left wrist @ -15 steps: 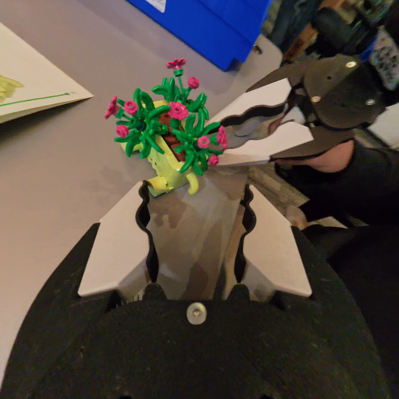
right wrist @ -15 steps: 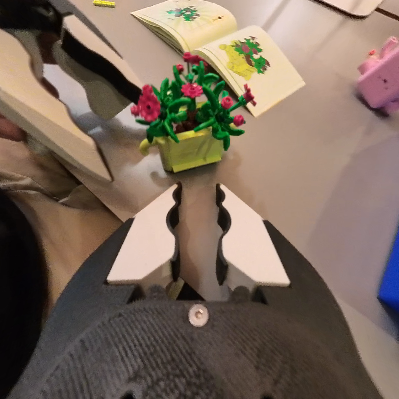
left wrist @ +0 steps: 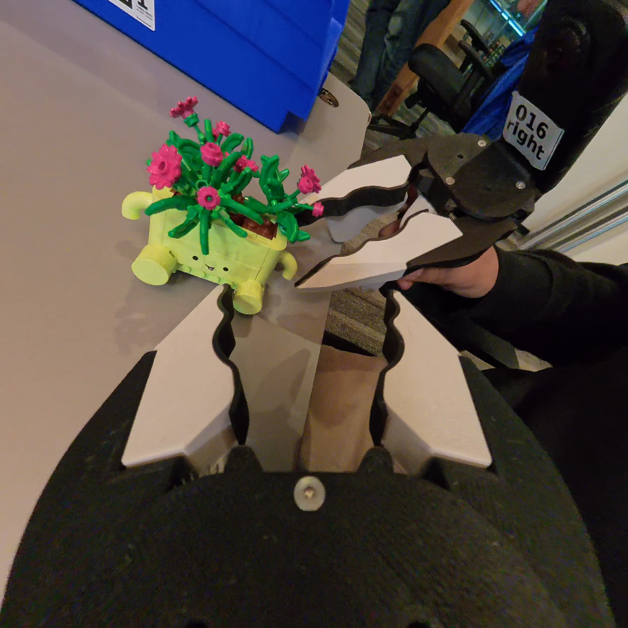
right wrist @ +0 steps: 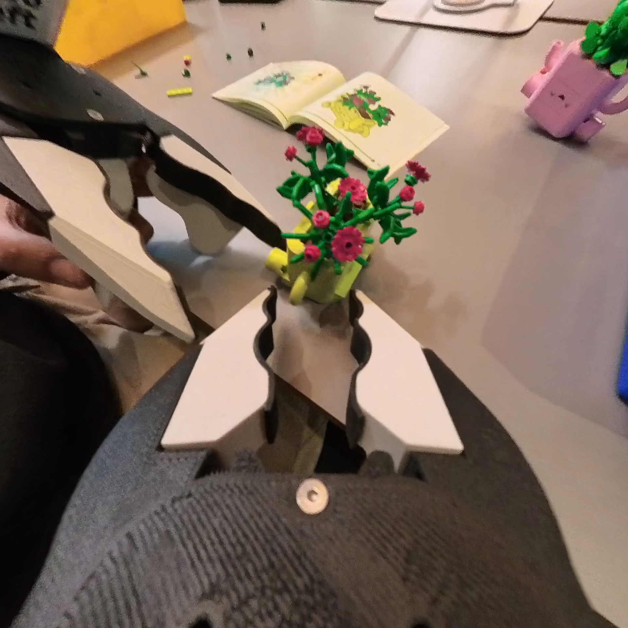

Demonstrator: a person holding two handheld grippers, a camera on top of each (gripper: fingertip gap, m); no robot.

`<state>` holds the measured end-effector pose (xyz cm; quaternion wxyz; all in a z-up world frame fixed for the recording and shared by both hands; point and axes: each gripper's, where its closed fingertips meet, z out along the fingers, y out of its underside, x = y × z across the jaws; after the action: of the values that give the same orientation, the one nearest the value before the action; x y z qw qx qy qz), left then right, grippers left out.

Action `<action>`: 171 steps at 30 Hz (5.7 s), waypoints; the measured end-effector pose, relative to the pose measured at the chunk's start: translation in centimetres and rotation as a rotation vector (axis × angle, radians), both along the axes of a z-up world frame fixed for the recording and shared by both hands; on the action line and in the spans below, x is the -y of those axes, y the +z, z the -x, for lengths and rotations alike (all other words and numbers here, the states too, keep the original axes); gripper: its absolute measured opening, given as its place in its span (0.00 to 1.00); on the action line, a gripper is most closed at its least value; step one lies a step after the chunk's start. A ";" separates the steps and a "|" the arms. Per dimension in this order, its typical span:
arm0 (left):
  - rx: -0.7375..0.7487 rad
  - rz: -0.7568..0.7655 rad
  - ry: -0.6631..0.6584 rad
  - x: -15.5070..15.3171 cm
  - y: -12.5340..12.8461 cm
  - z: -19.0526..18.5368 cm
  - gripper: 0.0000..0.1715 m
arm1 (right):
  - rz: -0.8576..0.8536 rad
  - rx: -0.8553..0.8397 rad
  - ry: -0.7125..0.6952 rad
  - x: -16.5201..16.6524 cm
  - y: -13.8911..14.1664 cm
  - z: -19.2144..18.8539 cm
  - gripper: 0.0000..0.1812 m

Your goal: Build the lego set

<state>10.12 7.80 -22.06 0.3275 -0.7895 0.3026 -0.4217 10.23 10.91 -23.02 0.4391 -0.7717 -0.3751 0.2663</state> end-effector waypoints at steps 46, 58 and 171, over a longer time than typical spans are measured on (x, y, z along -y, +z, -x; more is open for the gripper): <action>-0.188 -0.210 -0.414 -7.7 -1.0 0.5 0.30 | -0.335 0.084 0.223 -2.4 4.5 -2.6 0.36; -0.170 -0.184 -0.394 -7.7 -0.9 0.3 0.29 | 0.045 0.124 0.261 -6.4 7.1 -0.6 0.00; -0.424 -0.343 -0.311 -5.3 -3.1 1.0 0.34 | 0.403 0.716 0.539 -1.5 3.8 2.2 0.00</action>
<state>9.15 13.08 -25.14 0.3168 -0.7375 0.5481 -0.2354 8.04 12.44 -19.17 0.0398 -0.7599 -0.6298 0.1559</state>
